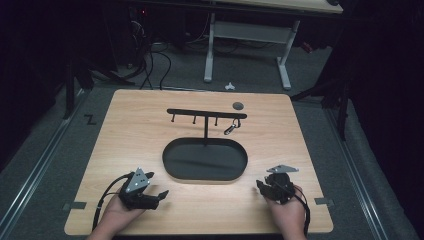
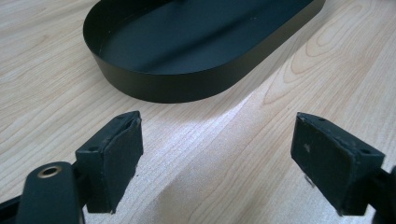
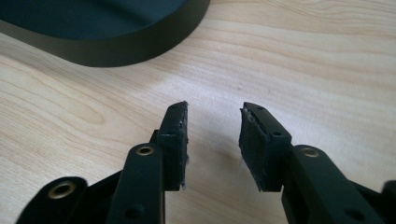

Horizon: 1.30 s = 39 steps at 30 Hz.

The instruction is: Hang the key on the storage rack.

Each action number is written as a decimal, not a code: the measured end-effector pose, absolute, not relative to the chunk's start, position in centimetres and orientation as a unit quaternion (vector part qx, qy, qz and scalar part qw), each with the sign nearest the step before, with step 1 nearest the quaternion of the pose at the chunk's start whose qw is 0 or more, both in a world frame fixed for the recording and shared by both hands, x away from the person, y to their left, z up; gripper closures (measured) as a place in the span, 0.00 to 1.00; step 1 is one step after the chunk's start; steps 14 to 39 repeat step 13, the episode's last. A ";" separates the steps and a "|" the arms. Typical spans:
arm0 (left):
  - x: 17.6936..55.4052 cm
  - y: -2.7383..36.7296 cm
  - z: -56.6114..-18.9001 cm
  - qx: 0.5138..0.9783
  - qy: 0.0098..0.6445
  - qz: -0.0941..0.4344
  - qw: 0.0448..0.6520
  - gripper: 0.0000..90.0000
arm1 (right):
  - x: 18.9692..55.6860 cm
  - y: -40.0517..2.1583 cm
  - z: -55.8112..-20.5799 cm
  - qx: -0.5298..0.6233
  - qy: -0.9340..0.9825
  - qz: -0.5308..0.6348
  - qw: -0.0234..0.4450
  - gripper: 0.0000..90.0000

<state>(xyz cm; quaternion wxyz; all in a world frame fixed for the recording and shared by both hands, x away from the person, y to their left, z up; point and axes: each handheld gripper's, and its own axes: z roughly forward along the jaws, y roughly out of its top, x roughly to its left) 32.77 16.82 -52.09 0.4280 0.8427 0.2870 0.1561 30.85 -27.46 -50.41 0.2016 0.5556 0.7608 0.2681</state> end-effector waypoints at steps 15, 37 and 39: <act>32.8 16.7 -52.0 0.831 0.302 0.158 0.440 0.19 | 28.1 -28.5 -52.0 0.542 0.729 0.323 0.264 0.41; 32.8 16.7 -52.0 0.831 0.302 0.158 0.440 0.19 | 28.1 -28.5 -52.0 0.542 0.729 0.323 0.264 0.41; 32.8 16.7 -52.0 0.831 0.302 0.158 0.440 0.19 | 28.1 -28.5 -52.0 0.542 0.729 0.323 0.264 0.41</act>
